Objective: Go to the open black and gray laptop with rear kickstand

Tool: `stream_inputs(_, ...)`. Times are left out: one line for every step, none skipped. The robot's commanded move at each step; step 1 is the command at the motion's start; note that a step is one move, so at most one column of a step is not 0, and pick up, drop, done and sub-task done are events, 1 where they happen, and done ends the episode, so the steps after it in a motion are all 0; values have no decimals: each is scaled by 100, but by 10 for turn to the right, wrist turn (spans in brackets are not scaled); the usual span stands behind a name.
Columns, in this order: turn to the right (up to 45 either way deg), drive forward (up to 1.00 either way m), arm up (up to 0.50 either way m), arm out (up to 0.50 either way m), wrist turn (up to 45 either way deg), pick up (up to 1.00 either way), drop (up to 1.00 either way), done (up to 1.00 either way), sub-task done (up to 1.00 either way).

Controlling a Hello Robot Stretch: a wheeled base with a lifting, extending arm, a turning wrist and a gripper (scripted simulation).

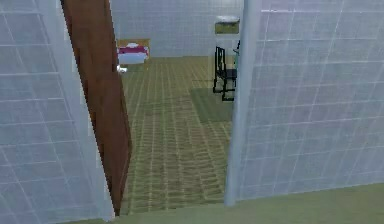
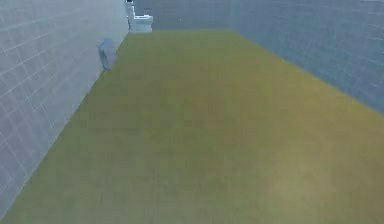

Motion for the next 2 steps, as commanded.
stream_inputs(0, 100, 0, 0, 0, 0, 0, 0, 0)
stream_inputs(30, 0, 0, 0, 0, 0, 0, 0, 0)
